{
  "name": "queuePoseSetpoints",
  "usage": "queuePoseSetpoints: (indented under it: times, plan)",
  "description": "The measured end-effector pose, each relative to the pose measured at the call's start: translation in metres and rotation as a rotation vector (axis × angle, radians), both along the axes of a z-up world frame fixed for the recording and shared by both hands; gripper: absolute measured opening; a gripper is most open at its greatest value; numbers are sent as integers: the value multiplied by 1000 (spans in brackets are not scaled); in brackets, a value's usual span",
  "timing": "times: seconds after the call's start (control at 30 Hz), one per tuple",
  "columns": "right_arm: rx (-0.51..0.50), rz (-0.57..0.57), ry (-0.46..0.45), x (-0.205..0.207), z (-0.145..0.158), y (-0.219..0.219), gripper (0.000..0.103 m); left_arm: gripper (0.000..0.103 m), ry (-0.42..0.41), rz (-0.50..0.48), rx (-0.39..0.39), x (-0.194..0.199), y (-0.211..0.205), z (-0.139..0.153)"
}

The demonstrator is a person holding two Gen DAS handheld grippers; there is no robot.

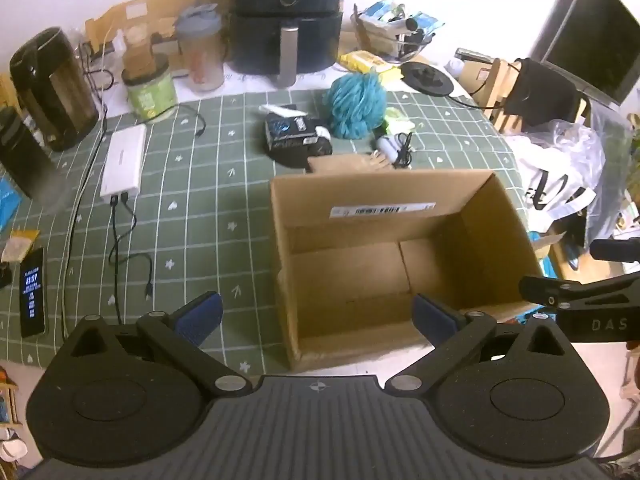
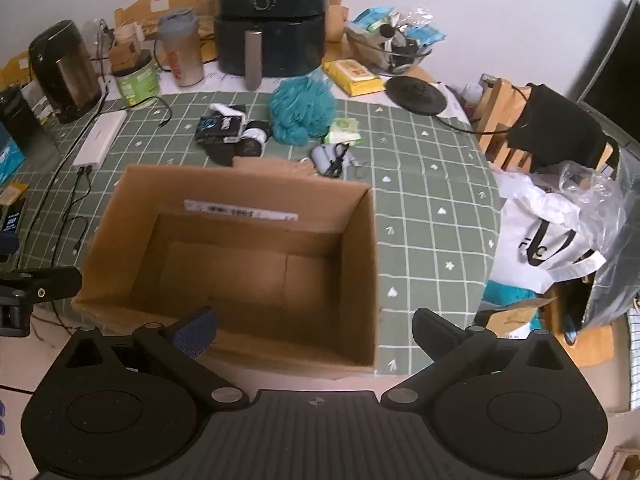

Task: Organize soft objects
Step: 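Move both tools past the cardboard box toward the items on the table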

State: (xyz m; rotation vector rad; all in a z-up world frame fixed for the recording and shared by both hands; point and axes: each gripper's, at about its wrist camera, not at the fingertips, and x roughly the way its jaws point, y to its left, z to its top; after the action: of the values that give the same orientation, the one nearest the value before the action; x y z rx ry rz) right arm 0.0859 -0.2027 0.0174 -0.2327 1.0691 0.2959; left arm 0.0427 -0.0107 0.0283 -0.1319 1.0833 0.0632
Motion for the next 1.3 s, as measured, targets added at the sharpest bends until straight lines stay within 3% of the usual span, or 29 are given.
queuePoseSetpoints:
  times: [0.23,0.87,0.97,1.17,1.3]
  plan:
    - [-26,-18,-57,22,13,-5,103,103,-10,-13,3,15,-12,3]
    - [-93,38,-16,60,-13,-27,103,103,-18,41,-37,47,-28,-2]
    - [-94,59,3,66,-16,-36,103,103,-19,50,-22,49,-31,-3]
    - [-51,73,-79,84,-11,-51,103,103,13,94,18,54,-30,-9]
    - [-41,100,-31,97,-19,-60,103,103,29,106,55,58,-28,-10]
